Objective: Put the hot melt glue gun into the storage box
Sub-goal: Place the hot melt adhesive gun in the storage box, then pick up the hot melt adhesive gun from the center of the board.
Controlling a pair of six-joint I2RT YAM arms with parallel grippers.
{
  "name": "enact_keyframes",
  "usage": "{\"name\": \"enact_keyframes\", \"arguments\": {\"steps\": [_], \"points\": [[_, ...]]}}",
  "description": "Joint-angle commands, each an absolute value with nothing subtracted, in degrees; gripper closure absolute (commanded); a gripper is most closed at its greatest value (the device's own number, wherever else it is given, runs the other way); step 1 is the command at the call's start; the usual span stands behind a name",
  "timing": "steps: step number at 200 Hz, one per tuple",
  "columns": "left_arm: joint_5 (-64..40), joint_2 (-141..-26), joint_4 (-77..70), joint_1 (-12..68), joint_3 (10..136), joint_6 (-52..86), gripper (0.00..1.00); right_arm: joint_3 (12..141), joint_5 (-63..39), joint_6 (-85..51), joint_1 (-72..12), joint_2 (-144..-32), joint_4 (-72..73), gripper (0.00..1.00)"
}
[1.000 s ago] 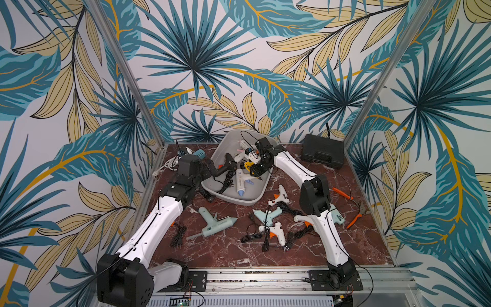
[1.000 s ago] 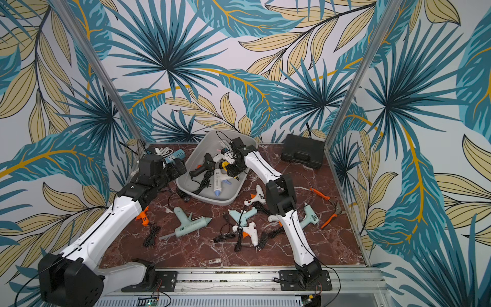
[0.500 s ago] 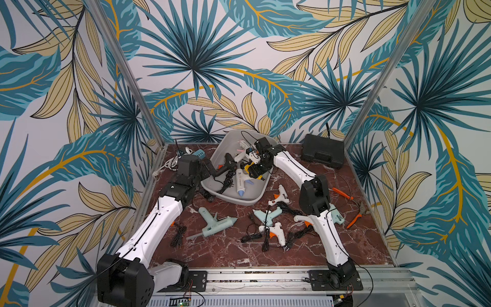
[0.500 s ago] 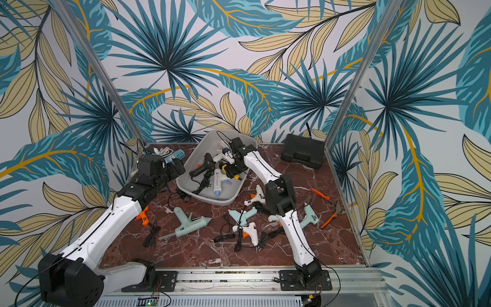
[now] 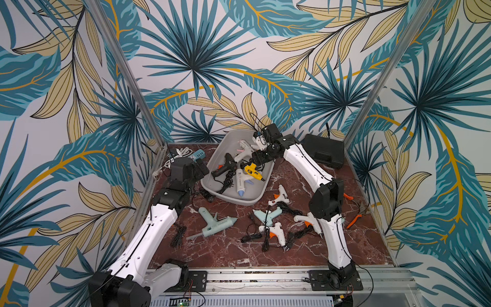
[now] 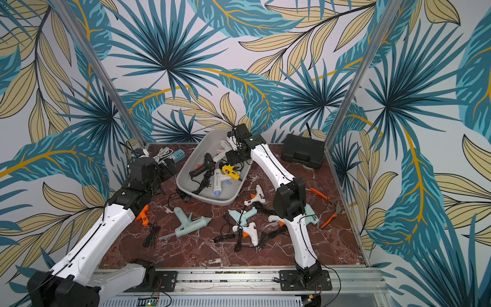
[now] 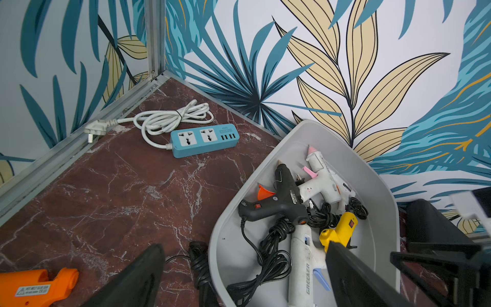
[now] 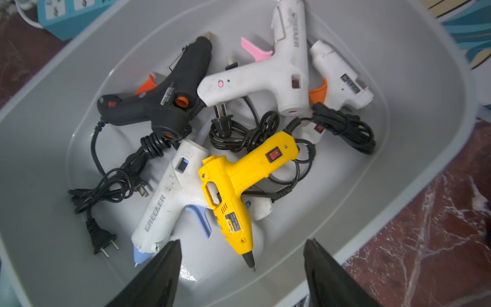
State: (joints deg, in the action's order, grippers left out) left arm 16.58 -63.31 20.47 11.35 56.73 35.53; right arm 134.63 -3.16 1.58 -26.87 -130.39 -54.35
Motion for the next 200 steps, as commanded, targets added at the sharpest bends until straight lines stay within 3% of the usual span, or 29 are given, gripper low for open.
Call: {"name": "enact_keyframes", "arguments": {"steps": [1, 60, 200], "points": [[17.8, -62.3, 20.4, 10.7, 55.8, 33.1, 0.0, 133.1, 0.4, -3.1, -26.7, -126.0, -55.6, 0.23], [18.3, -61.2, 19.2, 10.5, 54.0, 31.8, 0.0, 121.7, 9.0, -10.6, -26.0, -115.2, -55.0, 0.21], [14.9, -62.6, 16.1, 10.4, 51.9, 31.3, 0.0, 80.3, 12.3, -23.8, -12.7, -85.4, -44.4, 0.16]]}}
